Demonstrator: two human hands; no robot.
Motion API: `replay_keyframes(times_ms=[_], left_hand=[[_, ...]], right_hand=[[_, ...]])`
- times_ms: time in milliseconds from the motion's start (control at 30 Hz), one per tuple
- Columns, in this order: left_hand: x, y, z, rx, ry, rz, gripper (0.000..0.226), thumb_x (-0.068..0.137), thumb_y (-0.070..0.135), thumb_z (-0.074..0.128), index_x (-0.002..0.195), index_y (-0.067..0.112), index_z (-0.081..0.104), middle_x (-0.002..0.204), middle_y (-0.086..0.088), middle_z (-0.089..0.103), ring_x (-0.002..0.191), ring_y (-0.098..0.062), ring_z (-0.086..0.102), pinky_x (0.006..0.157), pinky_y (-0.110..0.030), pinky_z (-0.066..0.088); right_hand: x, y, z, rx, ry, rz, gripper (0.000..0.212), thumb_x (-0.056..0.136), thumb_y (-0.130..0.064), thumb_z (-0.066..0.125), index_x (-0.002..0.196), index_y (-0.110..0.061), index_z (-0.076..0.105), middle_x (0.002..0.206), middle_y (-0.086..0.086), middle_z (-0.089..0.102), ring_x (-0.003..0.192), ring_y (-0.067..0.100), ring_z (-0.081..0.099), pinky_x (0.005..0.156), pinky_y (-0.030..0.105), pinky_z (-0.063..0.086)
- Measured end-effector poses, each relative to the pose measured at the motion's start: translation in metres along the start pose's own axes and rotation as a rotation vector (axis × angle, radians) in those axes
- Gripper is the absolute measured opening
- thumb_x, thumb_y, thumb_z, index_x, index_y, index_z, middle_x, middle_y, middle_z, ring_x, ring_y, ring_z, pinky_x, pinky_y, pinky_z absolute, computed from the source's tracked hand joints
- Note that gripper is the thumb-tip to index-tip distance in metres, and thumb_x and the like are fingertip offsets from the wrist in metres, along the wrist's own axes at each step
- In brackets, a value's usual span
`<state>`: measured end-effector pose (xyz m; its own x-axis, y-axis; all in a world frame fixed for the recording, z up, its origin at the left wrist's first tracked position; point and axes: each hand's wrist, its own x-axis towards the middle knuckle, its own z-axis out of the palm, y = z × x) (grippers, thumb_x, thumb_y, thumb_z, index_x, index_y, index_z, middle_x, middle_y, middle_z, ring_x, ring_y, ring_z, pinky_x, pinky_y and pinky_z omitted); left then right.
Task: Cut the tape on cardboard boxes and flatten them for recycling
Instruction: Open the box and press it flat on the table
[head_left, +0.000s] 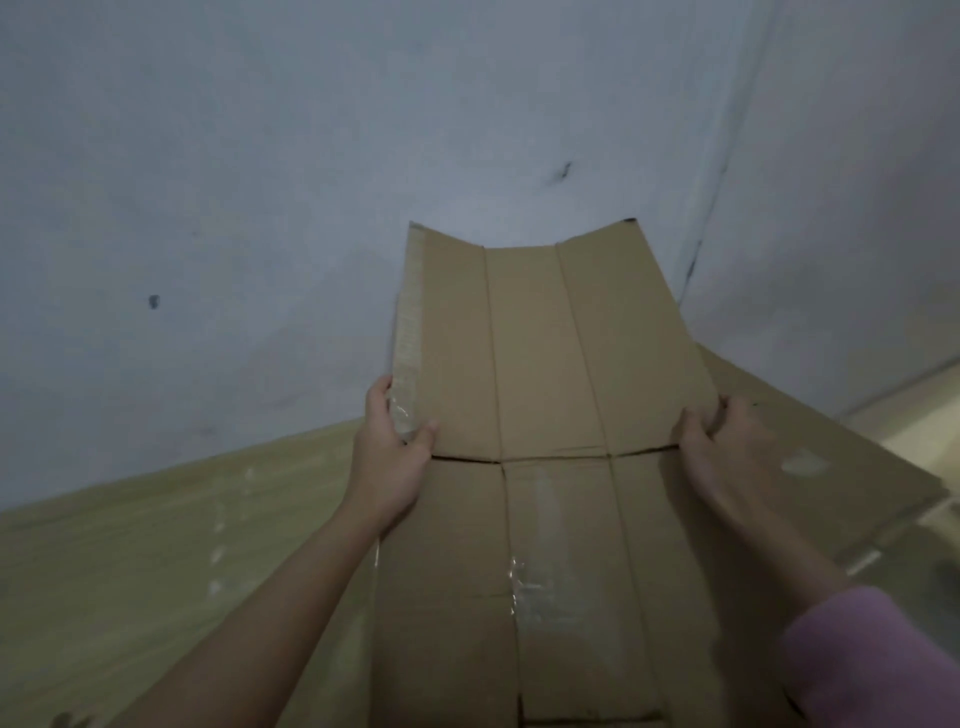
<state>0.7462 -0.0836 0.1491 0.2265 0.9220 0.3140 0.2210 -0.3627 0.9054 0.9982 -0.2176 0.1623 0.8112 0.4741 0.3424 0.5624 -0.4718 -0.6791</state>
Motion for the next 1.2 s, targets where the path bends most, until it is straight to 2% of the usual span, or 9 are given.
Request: replay_keyframes(times_ms=[200, 333, 433, 533, 800, 967, 1033, 1133, 1200], left_hand=[[0.019, 0.049, 0.124, -0.077, 0.01, -0.041, 0.054, 0.088, 0.003, 0.059, 0.136, 0.014, 0.037, 0.113, 0.004, 0.058, 0.102, -0.014, 0.059, 0.087, -0.021, 0.041], [0.025, 0.071, 0.196, -0.139, 0.05, -0.101, 0.05, 0.09, 0.003, 0.054, 0.136, 0.014, 0.037, 0.117, 0.001, 0.058, 0.108, -0.017, 0.058, 0.094, -0.029, 0.043], [0.025, 0.081, 0.242, -0.153, 0.055, -0.145, 0.048, 0.092, 0.002, 0.049, 0.136, 0.015, 0.035, 0.115, 0.006, 0.054, 0.106, -0.013, 0.053, 0.084, -0.017, 0.036], [0.029, 0.079, 0.283, -0.149, 0.055, -0.191, 0.048, 0.092, 0.0, 0.048, 0.136, 0.014, 0.035, 0.11, 0.007, 0.051, 0.103, -0.012, 0.05, 0.077, -0.013, 0.033], [0.06, 0.035, 0.364, -0.093, 0.103, -0.361, 0.05, 0.09, -0.001, 0.051, 0.135, 0.013, 0.037, 0.112, 0.0, 0.053, 0.099, -0.016, 0.052, 0.084, -0.022, 0.036], [0.074, 0.007, 0.404, -0.06, 0.133, -0.494, 0.054, 0.086, -0.003, 0.055, 0.135, 0.012, 0.038, 0.115, -0.005, 0.055, 0.103, -0.022, 0.055, 0.091, -0.029, 0.041], [0.073, 0.0, 0.414, -0.05, 0.162, -0.547, 0.056, 0.085, -0.004, 0.056, 0.136, 0.011, 0.039, 0.122, -0.009, 0.056, 0.103, -0.022, 0.055, 0.093, -0.03, 0.042], [0.069, -0.004, 0.419, 0.002, 0.24, -0.552, 0.056, 0.082, -0.004, 0.06, 0.135, 0.01, 0.045, 0.124, -0.013, 0.059, 0.102, -0.021, 0.057, 0.092, -0.028, 0.042], [0.065, -0.004, 0.418, 0.036, 0.282, -0.524, 0.057, 0.08, -0.003, 0.062, 0.134, 0.01, 0.049, 0.124, -0.01, 0.059, 0.105, -0.021, 0.057, 0.093, -0.027, 0.042]], right_hand=[[0.108, 0.065, -0.052, -0.074, 0.008, -0.049, 0.03, 0.095, -0.026, 0.048, 0.107, 0.001, 0.049, 0.103, 0.032, 0.058, 0.098, 0.045, 0.054, 0.08, 0.041, 0.04], [0.174, 0.107, -0.074, -0.151, 0.01, -0.138, 0.024, 0.095, -0.026, 0.047, 0.089, -0.002, 0.047, 0.09, 0.031, 0.058, 0.089, 0.044, 0.055, 0.074, 0.041, 0.04], [0.216, 0.136, -0.08, -0.229, 0.0, -0.198, 0.025, 0.095, -0.026, 0.046, 0.085, -0.003, 0.046, 0.086, 0.03, 0.056, 0.084, 0.044, 0.055, 0.072, 0.042, 0.04], [0.25, 0.159, -0.075, -0.309, -0.025, -0.229, 0.027, 0.095, -0.027, 0.045, 0.092, -0.001, 0.048, 0.094, 0.029, 0.055, 0.087, 0.044, 0.055, 0.077, 0.043, 0.041], [0.317, 0.21, -0.022, -0.458, -0.226, -0.283, 0.035, 0.093, -0.027, 0.052, 0.112, 0.001, 0.046, 0.112, 0.025, 0.046, 0.095, 0.047, 0.054, 0.078, 0.045, 0.043], [0.351, 0.241, 0.015, -0.508, -0.484, -0.24, 0.035, 0.096, -0.026, 0.048, 0.114, 0.003, 0.043, 0.12, 0.024, 0.042, 0.103, 0.045, 0.051, 0.086, 0.044, 0.041], [0.354, 0.252, 0.032, -0.472, -0.54, -0.213, 0.043, 0.094, -0.029, 0.05, 0.121, 0.003, 0.038, 0.126, 0.024, 0.039, 0.109, 0.043, 0.047, 0.09, 0.044, 0.039], [0.345, 0.265, 0.055, -0.47, -0.529, -0.175, 0.088, 0.087, -0.049, 0.056, 0.142, 0.008, 0.017, 0.141, 0.024, 0.027, 0.125, 0.04, 0.034, 0.1, 0.046, 0.032], [0.339, 0.271, 0.066, -0.415, -0.476, -0.167, 0.102, 0.079, -0.055, 0.064, 0.142, 0.011, 0.019, 0.139, 0.029, 0.032, 0.123, 0.043, 0.036, 0.101, 0.049, 0.032]])
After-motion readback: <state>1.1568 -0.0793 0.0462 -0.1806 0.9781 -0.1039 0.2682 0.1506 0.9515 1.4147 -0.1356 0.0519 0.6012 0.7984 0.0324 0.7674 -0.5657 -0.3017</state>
